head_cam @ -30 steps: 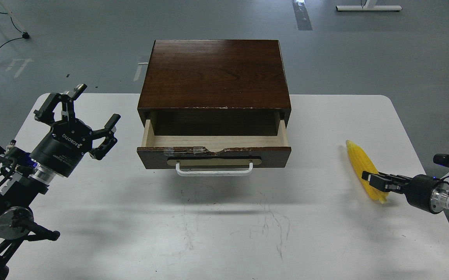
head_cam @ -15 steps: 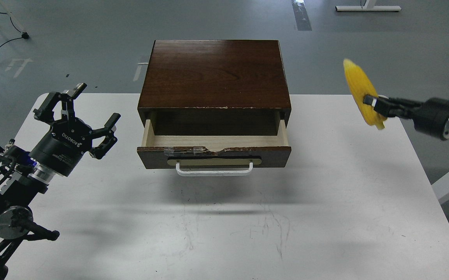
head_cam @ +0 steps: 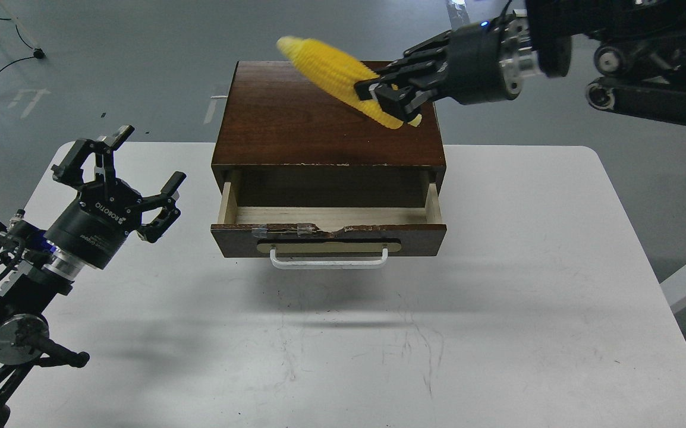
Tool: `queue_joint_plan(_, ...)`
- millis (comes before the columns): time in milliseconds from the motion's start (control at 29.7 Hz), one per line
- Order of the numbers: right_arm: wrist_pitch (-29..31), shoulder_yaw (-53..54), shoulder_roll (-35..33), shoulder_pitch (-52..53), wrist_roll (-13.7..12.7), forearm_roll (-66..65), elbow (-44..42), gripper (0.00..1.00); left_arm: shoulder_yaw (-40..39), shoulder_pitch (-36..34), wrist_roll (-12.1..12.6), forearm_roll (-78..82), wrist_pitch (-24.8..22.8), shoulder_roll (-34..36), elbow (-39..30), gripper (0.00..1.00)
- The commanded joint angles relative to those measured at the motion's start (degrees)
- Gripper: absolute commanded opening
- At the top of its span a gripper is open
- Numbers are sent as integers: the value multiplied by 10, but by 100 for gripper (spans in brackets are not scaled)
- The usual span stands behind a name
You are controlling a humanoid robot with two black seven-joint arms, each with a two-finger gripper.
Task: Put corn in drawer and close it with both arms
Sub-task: 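Carry the corn over the open drawer and lower it inside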
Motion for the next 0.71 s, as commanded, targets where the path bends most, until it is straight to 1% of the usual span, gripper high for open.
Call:
queue_joint_plan(0,-40,-58,58,0,0,-27,0,4,0,0,0,0,0,0,0,100)
queue_joint_plan(101,-55,-80,78,-5,0,-28,-1,6,0,1,0,0,0,0,0,100)
queue_joint_plan(202,-56,-88,85,-9,0,-28,-2,7,0,1,0,0,0,0,1,100)
queue_joint_plan(236,-56,-95,91,-14,0,-28,-4,8,0,1,0,0,0,0,0,100)
queue_joint_plan(303,-58,-102,96,-20,0,-27,-5,15,0,1,0,0,0,0,0,100)
queue_joint_plan(337,-58,-102,97,-23,0,-27,-5,25,0,2,0,0,0,0,0,100)
queue_joint_plan(404,-61,-102,97,-25,0,-26,-5,39,0,2,0,0,0,0,0,100)
queue_joint_plan(438,-63,-102,97,-25,0,-26,-5,52,0,2,0,0,0,0,0,100)
queue_joint_plan(472,-65,-102,96,-26,0,-25,-5,57,0,2,0,0,0,1,0,100)
queue_joint_plan(539,-65,-102,96,-26,0,-23,-5,76,0,2,0,0,0,0,0,100)
queue_joint_plan(607,-65,-102,95,-26,0,-23,-5,84,0,2,0,0,0,0,0,100)
queue_joint_plan(674,-65,-102,93,-25,0,-22,-5,89,0,2,0,0,0,-1,1,100)
